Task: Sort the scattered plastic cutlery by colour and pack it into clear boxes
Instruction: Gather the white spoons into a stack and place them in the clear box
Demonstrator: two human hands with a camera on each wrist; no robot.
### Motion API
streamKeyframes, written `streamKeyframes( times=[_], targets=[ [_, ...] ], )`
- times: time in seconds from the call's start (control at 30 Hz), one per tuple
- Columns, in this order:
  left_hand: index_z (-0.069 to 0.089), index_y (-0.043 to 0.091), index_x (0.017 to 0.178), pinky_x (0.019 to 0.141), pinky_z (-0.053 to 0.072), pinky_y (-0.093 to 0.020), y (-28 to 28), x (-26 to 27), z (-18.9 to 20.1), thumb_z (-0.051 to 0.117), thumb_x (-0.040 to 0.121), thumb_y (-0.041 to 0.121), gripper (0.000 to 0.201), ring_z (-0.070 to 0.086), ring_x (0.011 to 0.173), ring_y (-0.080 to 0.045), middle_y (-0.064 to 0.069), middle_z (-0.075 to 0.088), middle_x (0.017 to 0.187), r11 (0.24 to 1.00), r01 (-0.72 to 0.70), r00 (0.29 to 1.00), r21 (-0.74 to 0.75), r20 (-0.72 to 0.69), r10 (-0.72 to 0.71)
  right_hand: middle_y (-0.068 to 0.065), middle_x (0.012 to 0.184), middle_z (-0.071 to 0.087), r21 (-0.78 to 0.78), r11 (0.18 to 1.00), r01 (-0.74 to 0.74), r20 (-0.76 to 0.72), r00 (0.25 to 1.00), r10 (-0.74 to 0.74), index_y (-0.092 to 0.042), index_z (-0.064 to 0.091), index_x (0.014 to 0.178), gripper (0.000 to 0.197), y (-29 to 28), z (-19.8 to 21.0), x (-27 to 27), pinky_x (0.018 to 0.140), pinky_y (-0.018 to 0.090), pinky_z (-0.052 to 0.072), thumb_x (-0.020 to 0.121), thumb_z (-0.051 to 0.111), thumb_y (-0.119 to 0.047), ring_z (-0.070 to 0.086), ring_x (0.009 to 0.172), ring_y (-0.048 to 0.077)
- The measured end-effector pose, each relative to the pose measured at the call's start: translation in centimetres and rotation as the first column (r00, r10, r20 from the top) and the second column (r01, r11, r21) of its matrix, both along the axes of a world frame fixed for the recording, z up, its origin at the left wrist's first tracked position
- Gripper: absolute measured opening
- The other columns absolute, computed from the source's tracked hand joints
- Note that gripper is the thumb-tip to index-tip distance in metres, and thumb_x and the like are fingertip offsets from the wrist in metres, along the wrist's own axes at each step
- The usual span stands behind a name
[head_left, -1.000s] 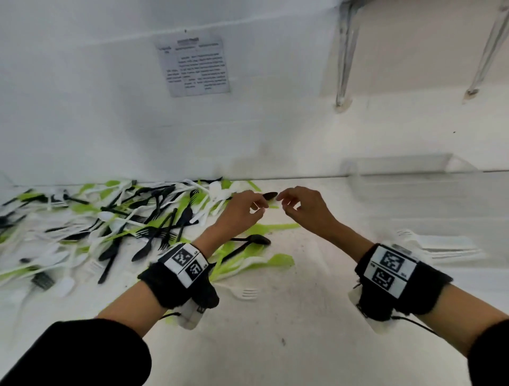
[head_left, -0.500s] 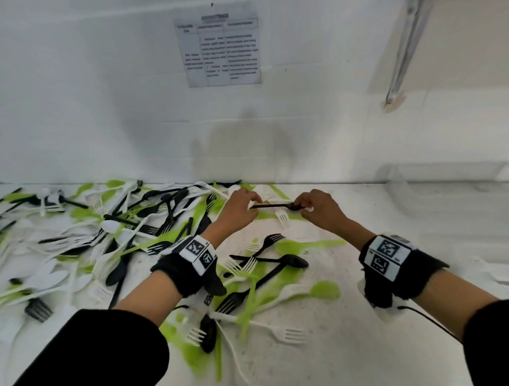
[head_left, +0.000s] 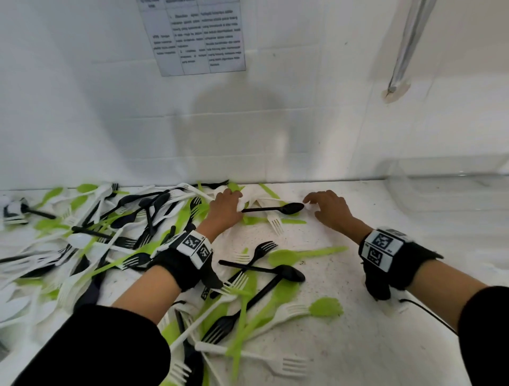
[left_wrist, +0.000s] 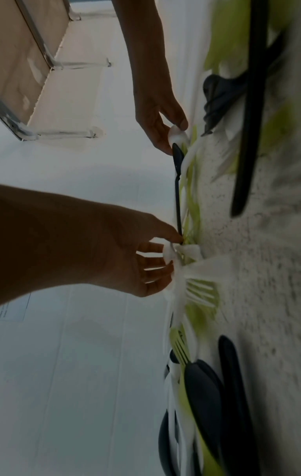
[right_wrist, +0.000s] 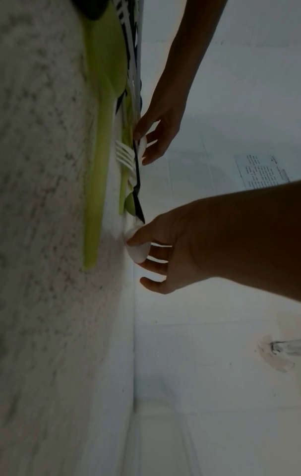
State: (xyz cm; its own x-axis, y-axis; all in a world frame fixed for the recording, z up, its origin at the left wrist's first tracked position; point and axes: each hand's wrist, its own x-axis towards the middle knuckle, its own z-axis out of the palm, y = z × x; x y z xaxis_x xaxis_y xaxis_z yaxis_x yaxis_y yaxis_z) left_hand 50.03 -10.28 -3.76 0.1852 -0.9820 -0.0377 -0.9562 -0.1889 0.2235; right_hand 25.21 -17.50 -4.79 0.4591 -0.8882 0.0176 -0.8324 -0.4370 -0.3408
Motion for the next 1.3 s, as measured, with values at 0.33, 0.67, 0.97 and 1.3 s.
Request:
streamKeyframes(
  times=[0.33,0.67,0.97,1.3],
  targets=[
    [0.06,-0.002,0.085,0.073,0.042,-0.042,1.0,0.9,0.3,0.032,0.089,0.019,0.035,0.057,0.084,-0.037,-0.022,0.062,0.087,0.945,-0.059,0.952,-0.321,-0.304,-0.044,0.002,0.074,0.056,0.244,0.969,-0.047,0.814,0.553,-0.179,-0.008,0.068,0.097,0.023,0.1,5.6,0.3,0.071,0.015,0.042,0.076,0.075,-0.01,0.051,0.067,0.003],
    [0.056,0.006,0.11,0.038,0.044,-0.016,2.8,1.9,5.2,0.031,0.099,0.006,0.028,0.056,0.051,-0.008,-0.008,0.059,0.089,0.855,-0.235,0.769,-0.463,-0.626,-0.127,0.007,0.072,0.062,0.355,0.923,-0.15,0.866,0.425,-0.264,-0.016,0.046,0.081,0.016,1.1,8.6,8.3,0.042,0.019,0.049,0.095,0.053,-0.022,0.055,0.043,0.012],
    [0.051,0.008,0.098,0.038,0.04,-0.014,1.6,4.7,6.3,0.033,0.099,0.012,0.019,0.058,0.066,-0.01,-0.008,0.059,0.093,0.886,-0.259,0.779,-0.384,-0.625,-0.043,0.013,0.118,0.058,0.111,0.993,-0.039,0.233,0.973,0.012,-0.008,0.054,0.118,0.047,-0.2,3.2,15.1,0.083,0.032,0.042,0.081,0.068,-0.033,0.055,0.109,0.029],
    [0.059,0.003,0.107,0.065,0.031,-0.022,-0.4,6.2,2.4,0.071,0.079,0.013,0.031,0.057,0.089,-0.021,-0.009,0.065,0.098,0.983,-0.108,0.904,-0.147,-0.426,0.036,0.01,0.117,0.057,0.088,0.994,0.06,0.055,0.996,-0.065,-0.009,0.053,0.118,0.046,0.6,2.2,15.6,0.074,0.027,0.036,0.078,0.066,-0.027,0.056,0.107,0.028]
  ],
)
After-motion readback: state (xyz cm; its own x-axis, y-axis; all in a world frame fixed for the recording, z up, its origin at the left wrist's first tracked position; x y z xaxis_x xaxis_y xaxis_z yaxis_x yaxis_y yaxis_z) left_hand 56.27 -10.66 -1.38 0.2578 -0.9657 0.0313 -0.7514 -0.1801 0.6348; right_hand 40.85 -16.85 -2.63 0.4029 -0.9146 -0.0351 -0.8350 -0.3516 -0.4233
